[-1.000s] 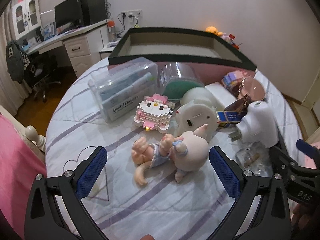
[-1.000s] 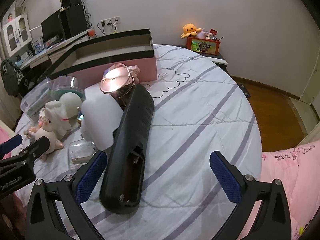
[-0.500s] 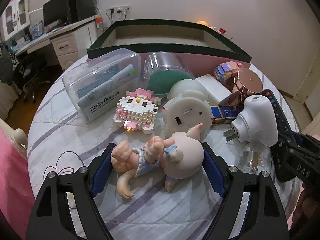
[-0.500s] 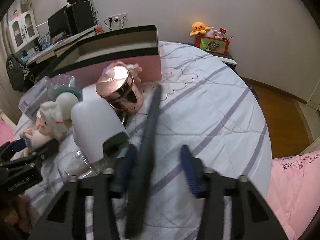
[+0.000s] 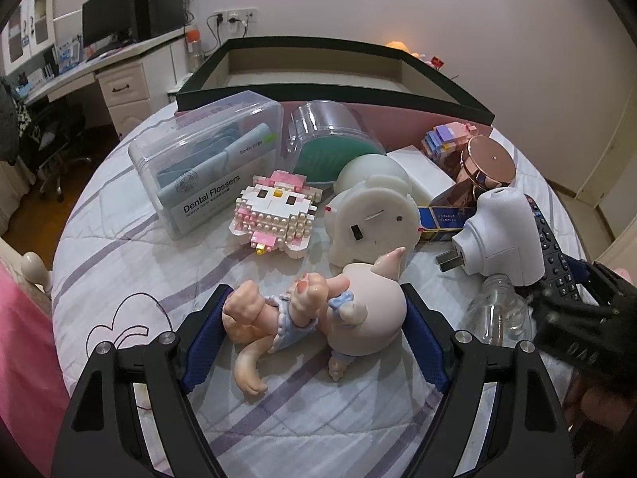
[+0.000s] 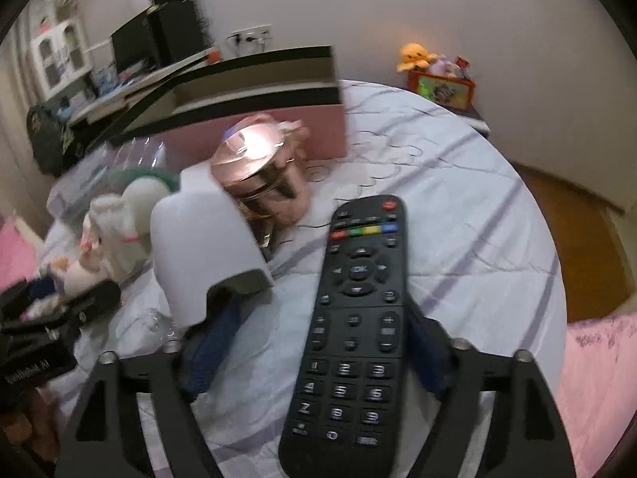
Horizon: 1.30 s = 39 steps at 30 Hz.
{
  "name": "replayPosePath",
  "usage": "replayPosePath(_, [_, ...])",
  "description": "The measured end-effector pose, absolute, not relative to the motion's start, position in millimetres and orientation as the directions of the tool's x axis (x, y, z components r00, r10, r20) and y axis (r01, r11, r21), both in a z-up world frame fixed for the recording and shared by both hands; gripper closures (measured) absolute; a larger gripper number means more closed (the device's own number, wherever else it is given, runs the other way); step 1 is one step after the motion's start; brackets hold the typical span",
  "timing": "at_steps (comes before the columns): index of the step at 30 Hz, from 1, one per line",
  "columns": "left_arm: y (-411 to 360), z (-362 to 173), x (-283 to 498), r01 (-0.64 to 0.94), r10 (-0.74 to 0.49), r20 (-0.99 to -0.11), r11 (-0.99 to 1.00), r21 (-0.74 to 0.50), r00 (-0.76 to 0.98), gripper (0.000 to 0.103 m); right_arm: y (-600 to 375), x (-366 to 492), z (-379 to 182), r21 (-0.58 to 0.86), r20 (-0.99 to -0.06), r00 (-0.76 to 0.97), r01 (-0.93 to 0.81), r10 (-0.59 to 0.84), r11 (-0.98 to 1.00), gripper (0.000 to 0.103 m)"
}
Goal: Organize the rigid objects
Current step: 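Grasp the pig-costume baby doll with the left tool while the right tool grasps the black remote, then carry the doll and remote into the pink box and open both tools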
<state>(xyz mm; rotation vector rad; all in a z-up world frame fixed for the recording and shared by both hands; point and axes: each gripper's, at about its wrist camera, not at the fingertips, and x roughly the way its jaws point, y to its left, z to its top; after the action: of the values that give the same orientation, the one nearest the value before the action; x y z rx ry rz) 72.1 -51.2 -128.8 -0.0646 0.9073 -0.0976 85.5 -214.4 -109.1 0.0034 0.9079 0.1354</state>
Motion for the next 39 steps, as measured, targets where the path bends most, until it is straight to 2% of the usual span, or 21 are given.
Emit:
replayPosePath(4, [-52.1,-129.0,72.9,0.061,-0.113,-0.784,0.994,-0.096,0.610,0.020,-226.2,83.4,-106.7,0.142,-0.771,0.615,-0.082,0.163,0.986,0.022])
replayPosePath(9, [-50.8,-129.0,73.2,0.058,-0.108,-0.784,0.994,-0.091,0.611,0.019,-235.2,83.4,-107.0,0.159,-0.766,0.623,-0.058,0.160,0.986,0.022])
replayPosePath(16, [-52.5,-129.6,73.2,0.057,-0.104,-0.784,0.994,-0.088,0.611,0.019,-216.4,89.8,-109.6,0.034,-0.807,0.585,-0.085,0.078,0.996,0.020])
replayPosePath(17, [-52.1,-129.3,73.4,0.058,-0.106,-0.785,0.994,-0.089,0.611,0.019,-218.8,88.2,-109.0,0.048,-0.802,0.591,-0.078,0.085,0.996,0.025])
replayPosePath(18, [-52.6,-129.7,73.4,0.058,-0.107,-0.784,0.994,-0.090,0.612,0.019,-221.7,86.6,-108.2,0.060,-0.797,0.598,-0.064,0.087,0.996,0.044])
replayPosePath(19, [-52.8,-129.7,73.4,0.059,-0.107,-0.784,0.994,-0.090,0.612,0.020,-224.5,85.0,-106.7,0.042,-0.791,0.609,-0.044,0.060,0.998,0.053])
replayPosePath(20, [-53.2,-129.6,73.3,0.059,-0.107,-0.783,0.994,-0.090,0.613,0.020,-226.5,84.0,-105.5,0.029,-0.788,0.614,-0.034,0.044,0.999,0.058])
replayPosePath(30, [-44.8,-121.4,60.3,0.075,-0.130,-0.767,0.992,-0.106,0.628,0.021,-240.0,75.6,-90.7,0.112,-0.765,0.632,-0.054,0.120,0.992,0.059])
replayPosePath(35, [-31.6,-104.9,52.5,0.066,-0.132,-0.748,0.991,-0.118,0.650,0.021,-238.8,68.7,-58.6,0.131,-0.716,0.682,-0.078,0.149,0.988,0.059])
replayPosePath(39, [-22.2,-72.0,53.5,0.079,-0.142,-0.700,0.989,-0.123,0.700,0.021,-227.9,84.8,-23.9,0.155,-0.660,0.721,-0.144,0.211,0.977,0.059])
